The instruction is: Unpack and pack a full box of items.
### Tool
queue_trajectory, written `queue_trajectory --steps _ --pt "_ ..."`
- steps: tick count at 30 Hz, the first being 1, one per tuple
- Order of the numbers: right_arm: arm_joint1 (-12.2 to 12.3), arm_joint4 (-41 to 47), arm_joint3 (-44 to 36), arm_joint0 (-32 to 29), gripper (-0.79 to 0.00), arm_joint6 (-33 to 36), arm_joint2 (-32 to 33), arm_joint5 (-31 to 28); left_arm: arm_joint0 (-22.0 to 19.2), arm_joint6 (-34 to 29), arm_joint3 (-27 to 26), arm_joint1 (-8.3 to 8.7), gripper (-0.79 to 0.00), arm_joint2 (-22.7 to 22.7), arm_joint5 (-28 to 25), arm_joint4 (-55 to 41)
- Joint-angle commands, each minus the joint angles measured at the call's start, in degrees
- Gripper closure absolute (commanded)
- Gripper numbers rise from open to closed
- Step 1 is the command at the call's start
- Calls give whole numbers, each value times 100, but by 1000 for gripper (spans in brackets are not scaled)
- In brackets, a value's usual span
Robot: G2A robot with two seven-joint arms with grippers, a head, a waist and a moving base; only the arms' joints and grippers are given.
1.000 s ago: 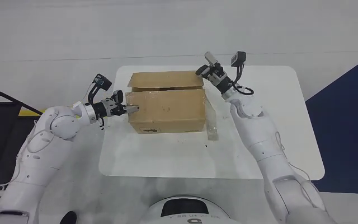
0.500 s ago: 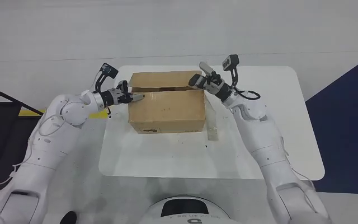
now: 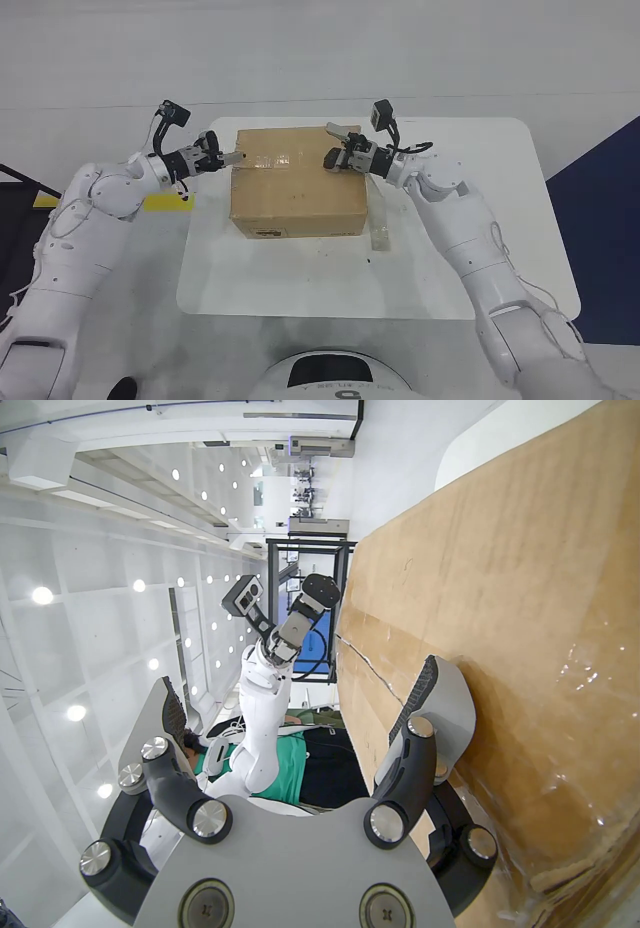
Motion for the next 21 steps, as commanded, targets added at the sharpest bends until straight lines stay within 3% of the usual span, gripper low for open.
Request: queue_trajectory --steps 1,7,21 --pt "8 -5 -20 -10 -785 -26 11 -34 -28 -51 43 -20 -785 127 82 334" --pt "53 -20 -190 -148 -785 -107 107 -72 -138 -80 288 -89 -785 393 64 711" --pt "147 -150 -665 -409 -785 -265 234 78 -494 -85 800 -243 -785 608 -38 341"
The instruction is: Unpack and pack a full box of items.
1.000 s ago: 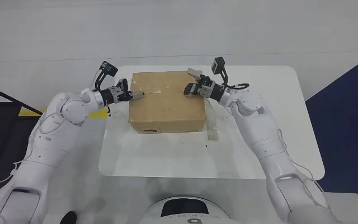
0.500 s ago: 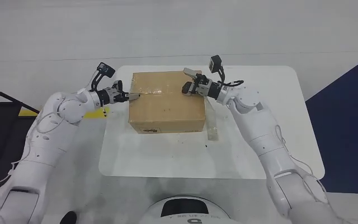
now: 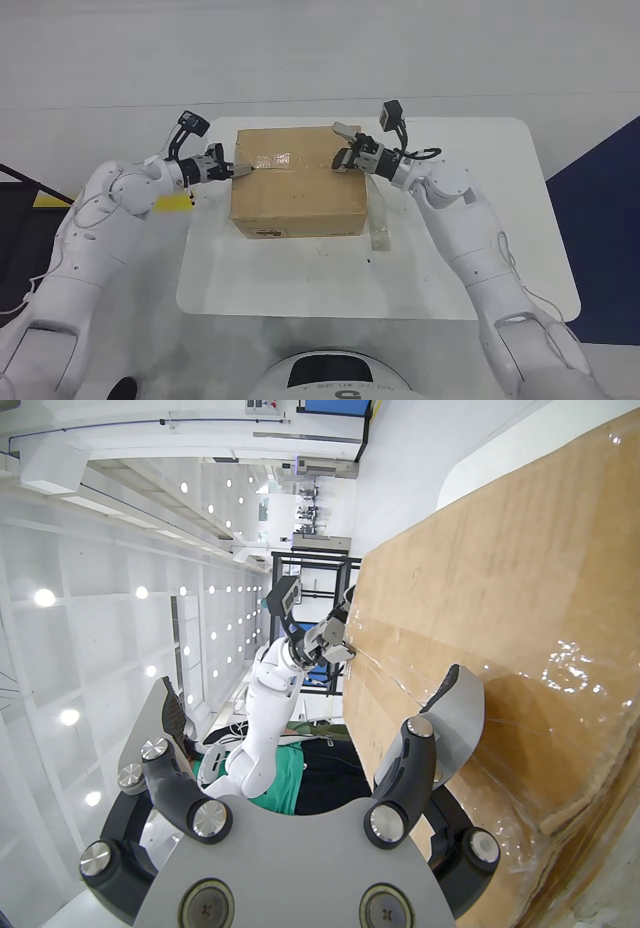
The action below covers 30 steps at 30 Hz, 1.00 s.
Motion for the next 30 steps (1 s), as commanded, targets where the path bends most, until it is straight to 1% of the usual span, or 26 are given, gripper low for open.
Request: queue_trajectory --steps 1,5,10,15,17,27,28,29,30 --pt "8 -13 -27 -13 -785 -18 3 30 -54 -56 74 -16 -785 26 40 -13" --pt "24 -20 -98 -27 -785 -50 17 50 -135 -141 199 -66 -785 117 119 -92" --pt "59 -89 -317 -112 -785 -103 79 -31 -228 -209 344 -120 -785 210 94 -161" --pt "133 -287 -829 -383 -785 -404 313 -206 -290 -221 446 -155 -785 268 97 -108" --pt "165 -434 -1033 -513 -785 -559 408 -169 -308 -212 513 -163 -785 267 89 -111" --pt "165 -434 -1033 -513 -785 -559 408 -169 -314 -222 537 -165 -785 269 93 -108" --pt "169 -509 -1021 -527 -785 -576 401 -146 -314 -222 537 -165 -785 269 93 -108" --pt "192 -857 -1038 -560 -785 -673 387 -52 -314 -222 537 -165 -785 269 93 -108" --pt "237 -1487 -1114 -620 -785 -998 445 70 -314 -222 537 -165 -785 269 93 -108"
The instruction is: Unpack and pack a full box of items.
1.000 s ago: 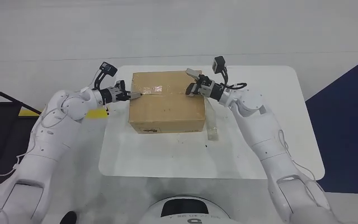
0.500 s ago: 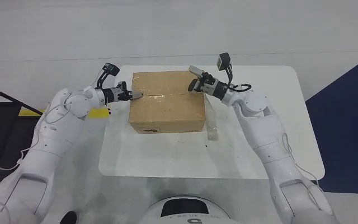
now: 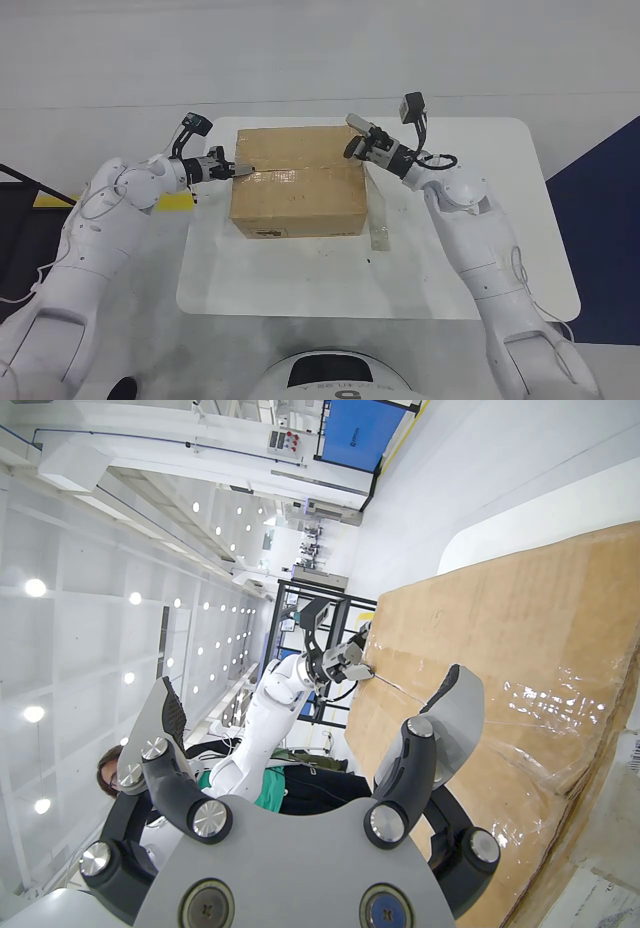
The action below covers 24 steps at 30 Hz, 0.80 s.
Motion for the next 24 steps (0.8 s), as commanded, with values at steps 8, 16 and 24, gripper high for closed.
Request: queue_trajectory --steps 8,16,24 --pt "286 -2851 -1681 -1452 -785 -1367 644 560 0 0 0 0 -785 0 0 0" --pt "286 -2851 -1681 -1452 -785 -1367 644 560 0 0 0 0 -785 0 0 0" --pt "402 -4143 -2083 -1940 -785 -1384 852 906 0 0 0 0 -785 0 0 0"
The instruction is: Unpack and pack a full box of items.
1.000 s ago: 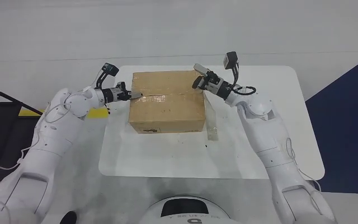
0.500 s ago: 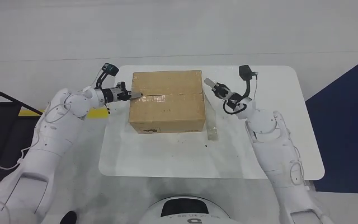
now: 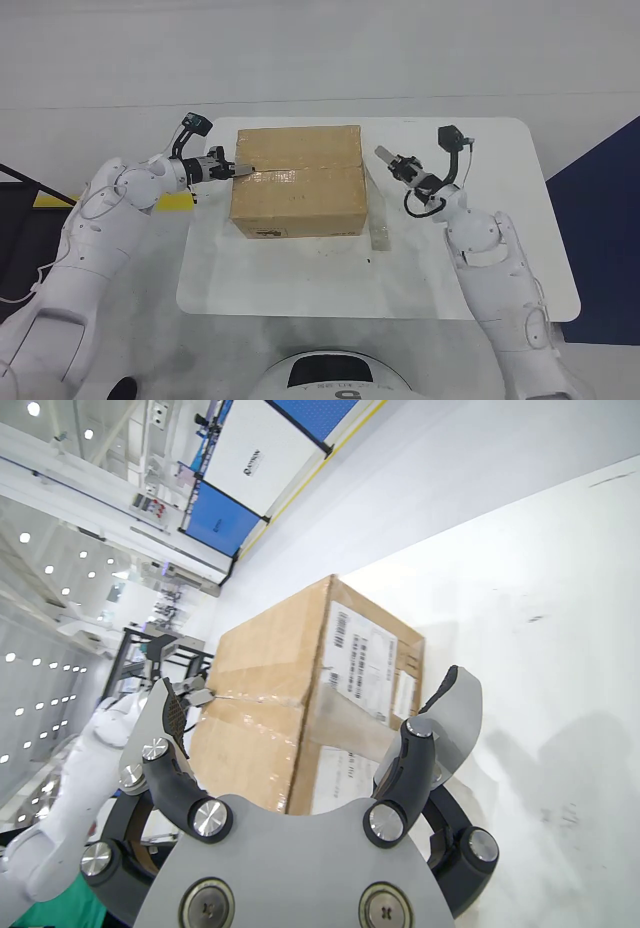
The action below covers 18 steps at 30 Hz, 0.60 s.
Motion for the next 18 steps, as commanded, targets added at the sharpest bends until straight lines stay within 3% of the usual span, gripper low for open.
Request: queue_trajectory --steps 1,6,11,18 --pt "61 -738 -225 -219 -785 175 82 121 0 0 0 0 -785 0 0 0" --pt "164 -2409 -590 -475 -785 860 -98 402 0 0 0 0 -785 0 0 0" --pt "144 -2951 -290 -129 -785 1495 -577 552 0 0 0 0 -785 0 0 0" --pt "53 -2721 268 377 -785 1570 -1035 368 0 0 0 0 -785 0 0 0"
